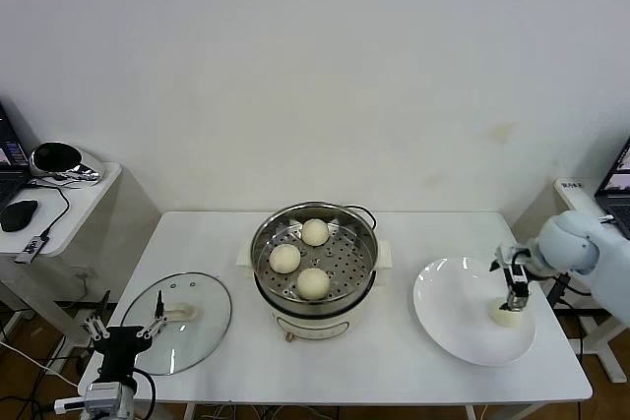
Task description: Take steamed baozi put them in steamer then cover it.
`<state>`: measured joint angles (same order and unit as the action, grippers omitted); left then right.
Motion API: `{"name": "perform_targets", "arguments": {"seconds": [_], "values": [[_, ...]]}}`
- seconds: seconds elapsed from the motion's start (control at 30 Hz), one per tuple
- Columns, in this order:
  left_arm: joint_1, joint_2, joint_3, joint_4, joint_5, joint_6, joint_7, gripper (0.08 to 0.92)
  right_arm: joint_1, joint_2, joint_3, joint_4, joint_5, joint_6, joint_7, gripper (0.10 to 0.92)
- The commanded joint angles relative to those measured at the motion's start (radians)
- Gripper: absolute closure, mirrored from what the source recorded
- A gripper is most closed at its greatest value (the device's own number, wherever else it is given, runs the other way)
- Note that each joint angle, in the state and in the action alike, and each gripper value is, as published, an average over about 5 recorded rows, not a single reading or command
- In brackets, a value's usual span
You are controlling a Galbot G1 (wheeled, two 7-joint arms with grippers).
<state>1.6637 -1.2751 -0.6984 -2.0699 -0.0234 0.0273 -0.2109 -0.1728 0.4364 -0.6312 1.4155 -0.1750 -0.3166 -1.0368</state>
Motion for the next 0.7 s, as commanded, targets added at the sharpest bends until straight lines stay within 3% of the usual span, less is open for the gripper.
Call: {"name": "perform_targets", "arguments": {"seconds": [0.03, 0.7], "values": [[0.001, 0.000, -0.002, 0.000, 0.001, -0.001, 0.000, 0.177, -0.171, 0.044, 0.154, -0.139, -0.111, 0.031, -0.002, 0.203], [0.012, -0.008, -0.006, -0.019, 0.009, -0.002, 0.006, 0.177, -0.187, 0.113, 0.159, -0.193, -0.137, 0.047, 0.006, 0.265]]}}
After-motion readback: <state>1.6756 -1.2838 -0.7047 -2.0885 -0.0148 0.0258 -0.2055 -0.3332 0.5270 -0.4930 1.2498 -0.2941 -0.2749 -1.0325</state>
